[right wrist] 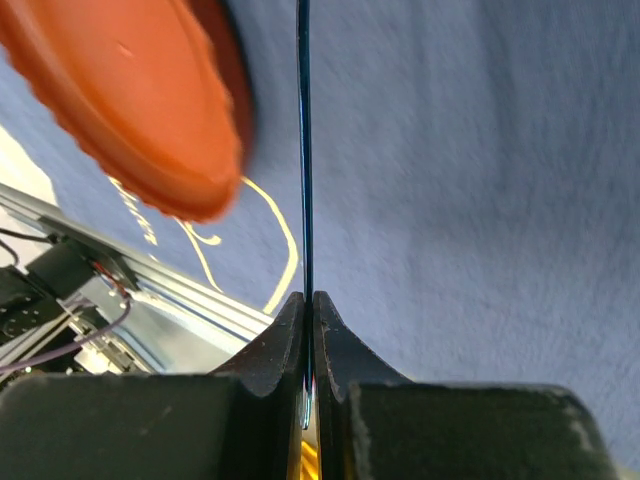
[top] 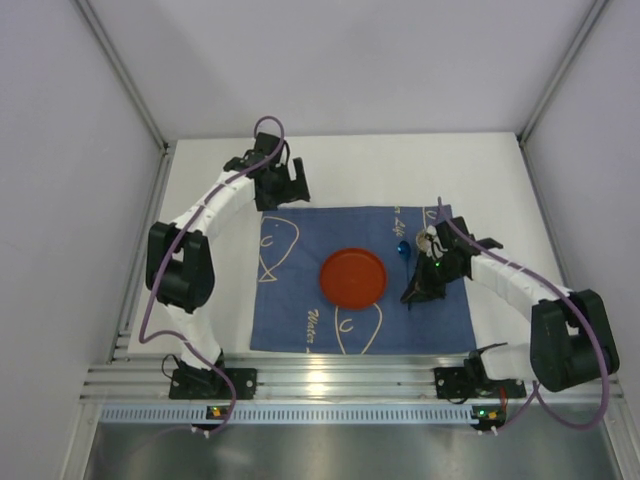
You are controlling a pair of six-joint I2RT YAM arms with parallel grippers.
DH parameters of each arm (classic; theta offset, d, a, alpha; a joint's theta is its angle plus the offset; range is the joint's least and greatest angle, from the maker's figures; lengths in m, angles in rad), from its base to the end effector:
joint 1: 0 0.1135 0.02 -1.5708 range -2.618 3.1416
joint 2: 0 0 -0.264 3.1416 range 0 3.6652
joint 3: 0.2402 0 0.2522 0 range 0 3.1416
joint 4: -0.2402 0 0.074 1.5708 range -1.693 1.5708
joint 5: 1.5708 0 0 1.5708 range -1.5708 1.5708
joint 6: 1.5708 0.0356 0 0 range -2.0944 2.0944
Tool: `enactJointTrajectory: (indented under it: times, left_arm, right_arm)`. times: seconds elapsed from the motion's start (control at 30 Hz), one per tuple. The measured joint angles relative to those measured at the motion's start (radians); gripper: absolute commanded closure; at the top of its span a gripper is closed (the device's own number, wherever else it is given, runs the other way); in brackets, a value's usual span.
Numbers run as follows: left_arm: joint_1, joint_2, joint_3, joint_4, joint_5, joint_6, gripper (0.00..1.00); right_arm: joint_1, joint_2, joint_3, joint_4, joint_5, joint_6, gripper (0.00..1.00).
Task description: Set the dinner table for one person
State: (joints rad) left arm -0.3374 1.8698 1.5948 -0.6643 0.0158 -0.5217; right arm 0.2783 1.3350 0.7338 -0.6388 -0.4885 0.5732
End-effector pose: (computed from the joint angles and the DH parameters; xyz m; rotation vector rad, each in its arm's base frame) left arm 0.3910 -0.1378 0.2686 -0.2281 2.5395 -0.3652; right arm 0.2151 0.0788 0.1814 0.3089 2.9062 0.8641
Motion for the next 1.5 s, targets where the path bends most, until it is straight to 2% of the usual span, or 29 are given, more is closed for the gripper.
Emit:
enactJointTrajectory:
  times: [0.37, 0.4, 0.43, 0.5, 0.53, 0.63, 0.83, 1.07, 1.23, 1.5]
  left_arm:
    - [0.001, 0.061, 0.000, 0.017, 0.048, 0.002, 0.04]
    - [0.001, 0.066, 0.000, 0.017, 0.051, 0.002, 0.04]
    - [0.001, 0.069, 0.000, 0.017, 0.053, 0.002, 0.04]
    - [0.001, 0.070, 0.000, 0.017, 0.055, 0.002, 0.04]
    - [0.001, 0.070, 0.000, 0.017, 0.056, 0.001, 0.04]
    - [0.002, 0.070, 0.004, 0.018, 0.055, 0.002, 0.04]
    - [0.012, 0.070, 0.006, 0.018, 0.044, 0.002, 0.04]
    - [0.063, 0.077, 0.037, 0.020, -0.029, 0.024, 0.04]
    - [0.096, 0.171, 0.195, 0.024, -0.130, 0.077, 0.04]
    - [0.102, 0.429, 0.433, 0.080, -0.260, 0.164, 0.04]
  right_arm:
    - [0.000, -0.068, -0.152, 0.024, 0.000, 0.033, 0.99]
    - [0.000, -0.068, -0.152, 0.027, 0.001, 0.034, 0.96]
    - [0.000, -0.068, -0.152, 0.030, 0.002, 0.036, 0.82]
    - [0.000, -0.067, -0.152, 0.028, 0.011, 0.045, 0.71]
    - [0.000, -0.066, -0.152, 0.024, 0.020, 0.044, 0.59]
    - [0.000, -0.066, -0.148, 0.001, 0.046, 0.047, 0.47]
    - [0.000, -0.066, -0.066, -0.121, 0.107, 0.023, 0.47]
    - [0.000, -0.081, 0.151, -0.317, 0.175, -0.056, 0.47]
    - [0.000, -0.098, 0.255, -0.403, 0.199, -0.099, 0.48]
    - [0.000, -0.098, 0.262, -0.485, 0.204, -0.133, 0.51]
